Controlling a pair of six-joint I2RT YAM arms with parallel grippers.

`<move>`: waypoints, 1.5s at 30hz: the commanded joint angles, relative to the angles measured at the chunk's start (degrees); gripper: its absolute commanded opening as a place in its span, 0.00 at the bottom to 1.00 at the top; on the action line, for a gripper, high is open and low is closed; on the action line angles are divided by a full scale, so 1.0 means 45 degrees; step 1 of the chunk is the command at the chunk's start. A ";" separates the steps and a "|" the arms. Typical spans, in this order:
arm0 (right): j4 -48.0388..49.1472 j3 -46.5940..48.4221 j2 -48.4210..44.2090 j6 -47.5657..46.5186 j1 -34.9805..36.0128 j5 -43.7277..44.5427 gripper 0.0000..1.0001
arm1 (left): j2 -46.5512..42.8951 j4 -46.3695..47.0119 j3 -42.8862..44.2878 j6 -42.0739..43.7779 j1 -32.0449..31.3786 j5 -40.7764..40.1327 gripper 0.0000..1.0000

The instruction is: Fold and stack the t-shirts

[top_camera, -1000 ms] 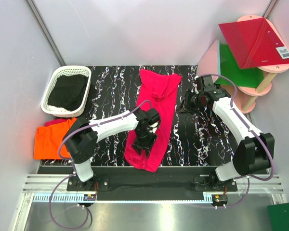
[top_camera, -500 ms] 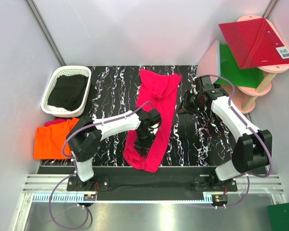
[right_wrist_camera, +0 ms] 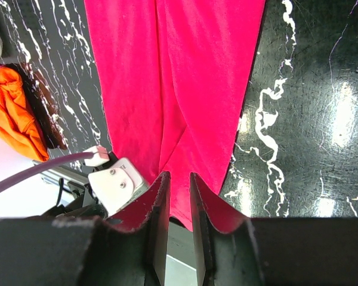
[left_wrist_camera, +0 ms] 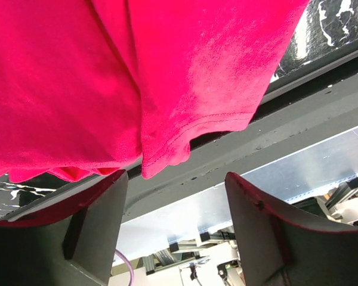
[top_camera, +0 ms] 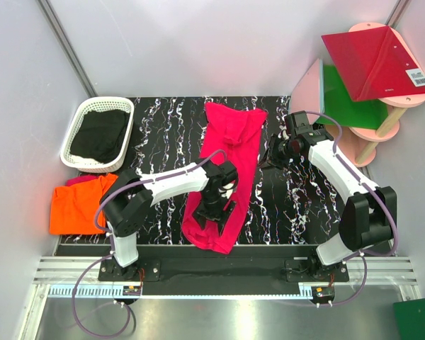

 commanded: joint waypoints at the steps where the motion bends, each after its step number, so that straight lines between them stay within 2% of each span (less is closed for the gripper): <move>1: 0.0289 0.0317 0.0077 -0.0234 0.0128 -0.0346 0.28 | -0.0260 0.0002 0.0150 0.0064 0.0028 -0.0087 0.66; 2: 0.0289 0.0317 0.0096 -0.0215 0.0147 -0.0346 0.27 | -0.0163 0.0023 0.0131 0.0103 0.0028 -0.0088 0.63; 3: 0.0270 0.0317 0.0096 -0.0215 0.0148 -0.0346 0.28 | 0.0012 0.0119 0.0130 0.0123 0.0028 -0.0068 0.54; 4: 0.0289 0.0317 0.0096 -0.0215 0.0128 -0.0346 0.27 | 0.0130 0.0159 0.0130 0.0181 0.0028 -0.0029 0.49; 6: 0.0289 0.0297 0.0057 -0.0215 0.0167 -0.0346 0.27 | 0.0306 0.0237 0.0130 0.0221 0.0028 0.0068 0.33; 7: 0.0289 0.0297 0.0057 -0.0234 0.0167 -0.0327 0.28 | 0.0307 0.0238 0.0169 0.0260 0.0028 0.0088 0.18; 9: 0.0270 0.0258 -0.0001 -0.0215 0.0167 -0.0326 0.27 | 0.0191 0.0218 0.0150 0.0240 0.0028 -0.0009 0.04; 10: 0.0289 0.0239 -0.0021 -0.0215 0.0167 -0.0307 0.27 | 0.0113 0.0199 0.0111 0.0240 0.0028 -0.0087 0.00; 20: 0.0289 0.0238 0.0154 -0.0195 0.0206 -0.0405 0.28 | -0.1508 -0.0445 -0.0553 -0.0130 0.0106 -0.0536 0.01; 23: 0.0309 0.0238 0.0213 -0.0195 0.0284 -0.0424 0.28 | -0.1587 -0.0602 -0.0650 -0.0170 0.0107 -0.0635 0.35; 24: 0.0309 0.0219 0.0213 -0.0195 0.0304 -0.0424 0.28 | -0.1549 -0.0583 -0.0670 -0.0189 0.0107 -0.0751 0.59; 27: 0.0309 0.0180 0.0194 -0.0215 0.0343 -0.0444 0.28 | -0.1159 -0.0350 -0.0768 -0.0111 0.0107 -0.0752 0.71; 28: 0.0328 0.0141 0.0155 -0.0215 0.0343 -0.0444 0.28 | -0.1042 -0.0271 -0.0768 -0.0092 0.0107 -0.0713 0.71; 39: 0.0309 -0.0113 -0.0138 -0.0254 0.0343 -0.0502 0.28 | 0.0268 0.0433 -0.0144 0.0006 0.0107 -0.0440 0.57; 43: 0.0309 -0.0132 -0.0138 -0.0293 0.0343 -0.0561 0.29 | 0.0308 0.0433 -0.0045 -0.0013 0.0107 -0.0361 0.32; 44: 0.0309 -0.0113 -0.0099 -0.0312 0.0343 -0.0561 0.28 | 0.0211 0.0414 -0.0084 -0.0033 0.0107 -0.0361 0.16; 45: 0.0289 -0.0094 -0.0099 -0.0313 0.0343 -0.0580 0.28 | 0.0132 0.0375 -0.0123 -0.0091 0.0107 -0.0380 0.08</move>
